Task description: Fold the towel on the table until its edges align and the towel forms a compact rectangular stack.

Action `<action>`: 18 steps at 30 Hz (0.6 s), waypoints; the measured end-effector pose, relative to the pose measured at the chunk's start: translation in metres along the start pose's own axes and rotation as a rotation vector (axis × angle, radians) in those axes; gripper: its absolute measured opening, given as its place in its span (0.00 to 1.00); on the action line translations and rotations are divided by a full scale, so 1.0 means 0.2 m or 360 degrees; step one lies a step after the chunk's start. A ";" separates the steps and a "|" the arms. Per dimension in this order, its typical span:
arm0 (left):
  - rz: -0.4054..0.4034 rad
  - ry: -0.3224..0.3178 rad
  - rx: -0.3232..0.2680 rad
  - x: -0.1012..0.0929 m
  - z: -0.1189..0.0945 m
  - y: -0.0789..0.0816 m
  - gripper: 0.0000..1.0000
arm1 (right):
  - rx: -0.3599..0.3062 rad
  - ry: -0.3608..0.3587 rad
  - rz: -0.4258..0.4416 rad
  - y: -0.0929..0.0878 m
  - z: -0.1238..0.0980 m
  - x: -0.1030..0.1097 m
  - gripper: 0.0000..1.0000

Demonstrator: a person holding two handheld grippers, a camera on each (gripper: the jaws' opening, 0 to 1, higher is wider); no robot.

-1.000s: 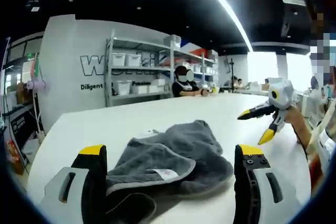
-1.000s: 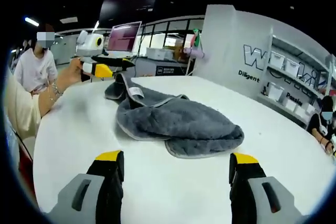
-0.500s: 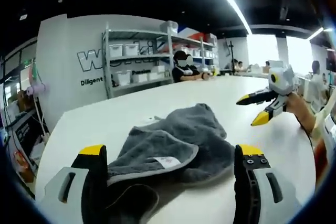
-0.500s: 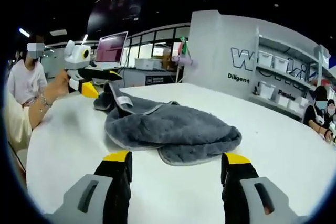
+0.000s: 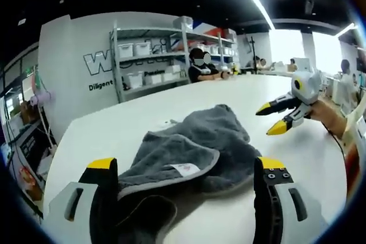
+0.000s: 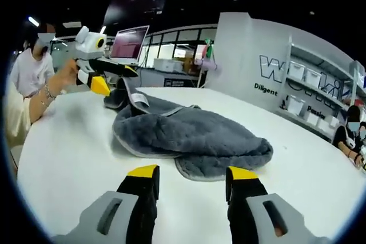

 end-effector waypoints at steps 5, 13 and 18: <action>0.0013 0.0015 -0.0008 0.00 -0.01 0.01 0.96 | 0.0035 0.0005 0.0019 -0.02 0.05 0.02 0.39; 0.0014 0.0016 0.0008 0.00 -0.01 0.00 0.96 | 0.0062 -0.0056 -0.0110 -0.04 0.11 0.02 0.34; 0.0036 0.0012 -0.0001 -0.01 -0.01 0.01 0.94 | 0.0005 -0.0032 -0.0078 -0.04 0.14 0.00 0.29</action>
Point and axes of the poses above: the point that each gripper's makers call its tool centre point, and the gripper's own axes: z roughly forward along the fingers, x roughly to its left, y roughly out of its top, the point moved 8 cm from there along -z, roughly backward along the fingers, and after that the axes turned 8 degrees about y, right-handed, at the moved point
